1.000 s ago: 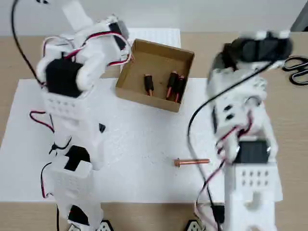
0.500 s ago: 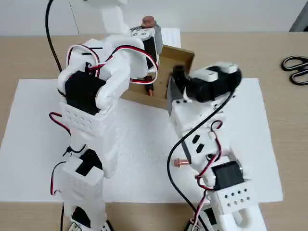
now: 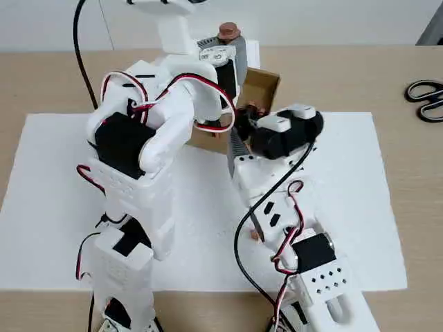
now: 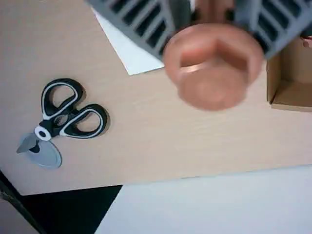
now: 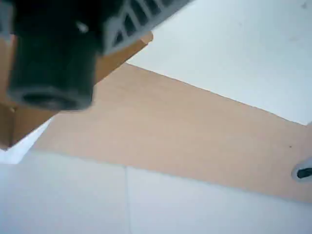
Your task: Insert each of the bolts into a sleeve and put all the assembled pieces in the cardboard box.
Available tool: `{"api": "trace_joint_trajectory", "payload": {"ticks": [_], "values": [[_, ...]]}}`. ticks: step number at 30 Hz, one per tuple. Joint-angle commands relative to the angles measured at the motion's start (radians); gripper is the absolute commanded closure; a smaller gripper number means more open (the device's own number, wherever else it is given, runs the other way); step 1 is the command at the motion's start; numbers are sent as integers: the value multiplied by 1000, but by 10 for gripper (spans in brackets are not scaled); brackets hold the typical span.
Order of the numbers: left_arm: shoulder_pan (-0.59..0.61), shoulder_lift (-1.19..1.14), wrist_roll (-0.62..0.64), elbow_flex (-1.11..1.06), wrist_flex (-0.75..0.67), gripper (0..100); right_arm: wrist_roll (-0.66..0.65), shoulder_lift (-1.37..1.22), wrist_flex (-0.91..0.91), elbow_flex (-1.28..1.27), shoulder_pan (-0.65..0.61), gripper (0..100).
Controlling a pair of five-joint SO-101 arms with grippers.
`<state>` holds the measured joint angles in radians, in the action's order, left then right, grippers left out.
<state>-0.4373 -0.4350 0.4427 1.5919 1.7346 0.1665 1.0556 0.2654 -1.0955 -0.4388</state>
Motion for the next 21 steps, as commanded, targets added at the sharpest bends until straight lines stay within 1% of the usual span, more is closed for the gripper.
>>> {"api": "trace_joint_trajectory", "payload": {"ticks": [1,3,8,13,17,21], "values": [[-5,32,-11,25,21,994,5,24,-35,17,-15,995],[-5,32,-34,25,21,994,5,24,-44,29,-13,995],[-5,26,-37,25,21,994,5,25,-44,87,-10,995],[-5,23,-37,25,21,994,-78,51,-45,95,-13,995],[-5,23,-37,19,21,994,-112,125,-50,94,-13,995],[-6,25,-34,-53,20,994,-135,166,-47,89,-12,995]]}}
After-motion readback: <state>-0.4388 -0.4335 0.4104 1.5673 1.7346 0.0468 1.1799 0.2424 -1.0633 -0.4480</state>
